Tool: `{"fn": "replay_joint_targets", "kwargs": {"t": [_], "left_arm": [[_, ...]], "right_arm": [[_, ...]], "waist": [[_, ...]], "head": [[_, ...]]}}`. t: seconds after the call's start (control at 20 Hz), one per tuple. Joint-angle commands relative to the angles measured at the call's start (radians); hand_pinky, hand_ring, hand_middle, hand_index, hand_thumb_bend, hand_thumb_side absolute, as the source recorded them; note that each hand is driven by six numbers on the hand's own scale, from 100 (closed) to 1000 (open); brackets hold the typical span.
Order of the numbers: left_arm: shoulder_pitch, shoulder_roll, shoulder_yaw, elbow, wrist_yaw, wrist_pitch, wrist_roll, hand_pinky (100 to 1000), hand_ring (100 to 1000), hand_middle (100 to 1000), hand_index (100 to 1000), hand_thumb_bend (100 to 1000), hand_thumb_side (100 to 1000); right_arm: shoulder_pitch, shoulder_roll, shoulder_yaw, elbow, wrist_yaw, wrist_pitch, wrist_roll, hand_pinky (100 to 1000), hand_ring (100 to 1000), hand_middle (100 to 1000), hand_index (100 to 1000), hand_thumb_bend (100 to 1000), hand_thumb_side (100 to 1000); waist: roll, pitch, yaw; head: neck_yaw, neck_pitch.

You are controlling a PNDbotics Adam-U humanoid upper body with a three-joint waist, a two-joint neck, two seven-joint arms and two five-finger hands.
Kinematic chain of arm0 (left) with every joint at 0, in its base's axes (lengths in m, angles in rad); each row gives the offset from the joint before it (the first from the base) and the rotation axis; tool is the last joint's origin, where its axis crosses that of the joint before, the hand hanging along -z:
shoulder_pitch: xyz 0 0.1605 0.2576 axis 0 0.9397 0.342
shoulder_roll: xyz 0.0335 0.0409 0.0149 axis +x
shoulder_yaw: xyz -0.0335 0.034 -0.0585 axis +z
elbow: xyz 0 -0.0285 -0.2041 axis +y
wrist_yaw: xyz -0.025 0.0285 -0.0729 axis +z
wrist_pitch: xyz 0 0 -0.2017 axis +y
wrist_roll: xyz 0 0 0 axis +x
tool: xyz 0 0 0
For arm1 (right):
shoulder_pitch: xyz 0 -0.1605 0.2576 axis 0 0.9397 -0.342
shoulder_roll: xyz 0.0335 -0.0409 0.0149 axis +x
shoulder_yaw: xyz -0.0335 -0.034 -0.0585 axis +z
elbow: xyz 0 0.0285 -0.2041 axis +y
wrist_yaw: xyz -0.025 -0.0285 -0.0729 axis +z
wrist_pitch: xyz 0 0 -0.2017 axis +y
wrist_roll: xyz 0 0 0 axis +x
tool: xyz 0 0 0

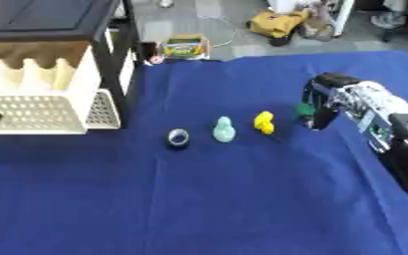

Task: Pick up objects from table and place into drawer.

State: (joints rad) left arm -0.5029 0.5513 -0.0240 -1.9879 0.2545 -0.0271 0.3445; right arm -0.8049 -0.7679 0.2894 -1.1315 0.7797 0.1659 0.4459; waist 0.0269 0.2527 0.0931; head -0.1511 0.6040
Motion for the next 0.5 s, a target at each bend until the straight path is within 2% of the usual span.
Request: {"fn": "replay_joint_targets", "kwargs": {"t": [0.05,0.3,0.5], "left_arm": [[-0.012,0.015,0.015,-0.012,0.004,0.000,0.001,155,100,104,730,159,1000],[-0.013,0.016,0.015,-0.012,0.006,0.002,0.000,150,100,104,729,163,1000],[-0.012,0.023,0.015,-0.012,0.011,0.005,0.001,148,100,104,729,164,1000]], "right_arm": [[-0.027,-0.044,-0.015,-0.052,-0.025,0.023,-0.004,436,592,443,510,100,115],[-0.038,-0.056,-0.011,-0.088,-0.046,0.038,-0.004,421,581,425,495,100,113],[-0.078,-0.076,0.006,-0.171,-0.091,0.048,0.010,413,576,418,490,100,119]], "waist": [[-0.004,-0.023,-0.001],[-0.012,-0.030,-0.002],[-0.024,-0.041,-0.011]], "head": [[0.005,-0.012],[0.010,-0.008],[0.026,-0.003]]}}
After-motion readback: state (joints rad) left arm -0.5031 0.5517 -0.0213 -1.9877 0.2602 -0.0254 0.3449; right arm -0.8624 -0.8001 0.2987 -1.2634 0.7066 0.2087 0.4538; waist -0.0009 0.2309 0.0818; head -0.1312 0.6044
